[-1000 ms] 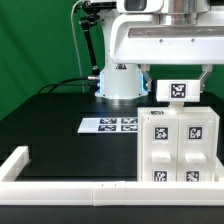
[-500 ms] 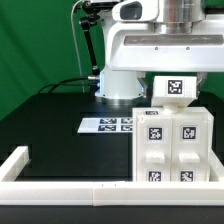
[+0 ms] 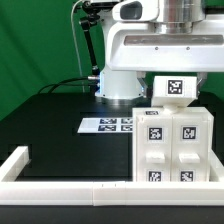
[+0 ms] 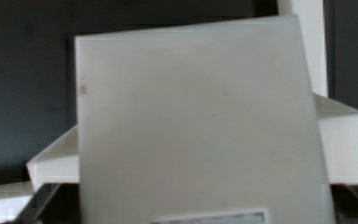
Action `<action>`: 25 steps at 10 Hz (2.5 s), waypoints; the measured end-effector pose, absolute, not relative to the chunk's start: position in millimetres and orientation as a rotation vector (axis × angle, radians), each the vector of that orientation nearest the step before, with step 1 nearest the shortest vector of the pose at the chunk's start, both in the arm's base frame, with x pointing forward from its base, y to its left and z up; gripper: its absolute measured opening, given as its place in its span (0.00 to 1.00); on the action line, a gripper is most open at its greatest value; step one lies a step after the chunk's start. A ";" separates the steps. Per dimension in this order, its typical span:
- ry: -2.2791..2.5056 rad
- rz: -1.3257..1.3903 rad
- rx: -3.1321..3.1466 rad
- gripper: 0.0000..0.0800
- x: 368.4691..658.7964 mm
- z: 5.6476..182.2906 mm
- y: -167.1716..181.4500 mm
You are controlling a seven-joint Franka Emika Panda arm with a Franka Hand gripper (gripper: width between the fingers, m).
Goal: Assemble cabinet
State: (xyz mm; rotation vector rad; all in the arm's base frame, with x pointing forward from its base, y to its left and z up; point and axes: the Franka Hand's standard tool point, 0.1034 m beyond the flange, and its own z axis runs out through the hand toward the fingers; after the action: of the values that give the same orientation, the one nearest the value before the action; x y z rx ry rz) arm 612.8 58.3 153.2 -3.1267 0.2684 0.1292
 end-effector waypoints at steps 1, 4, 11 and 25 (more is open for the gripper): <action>0.268 0.129 -3.127 0.71 612.8 153.2 58.3; 0.268 0.129 -3.127 0.71 612.8 153.1 58.3; 0.264 0.096 -3.126 1.00 616.4 155.8 58.2; 0.206 -0.137 -3.112 1.00 609.5 156.8 51.0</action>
Offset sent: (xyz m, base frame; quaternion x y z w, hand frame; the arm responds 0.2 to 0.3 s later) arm 0.0000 0.0000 0.0000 0.0000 0.0000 0.0000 1.0000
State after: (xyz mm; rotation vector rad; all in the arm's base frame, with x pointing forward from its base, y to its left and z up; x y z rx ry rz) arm 609.5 51.0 156.8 -3.1124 0.2062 -0.1373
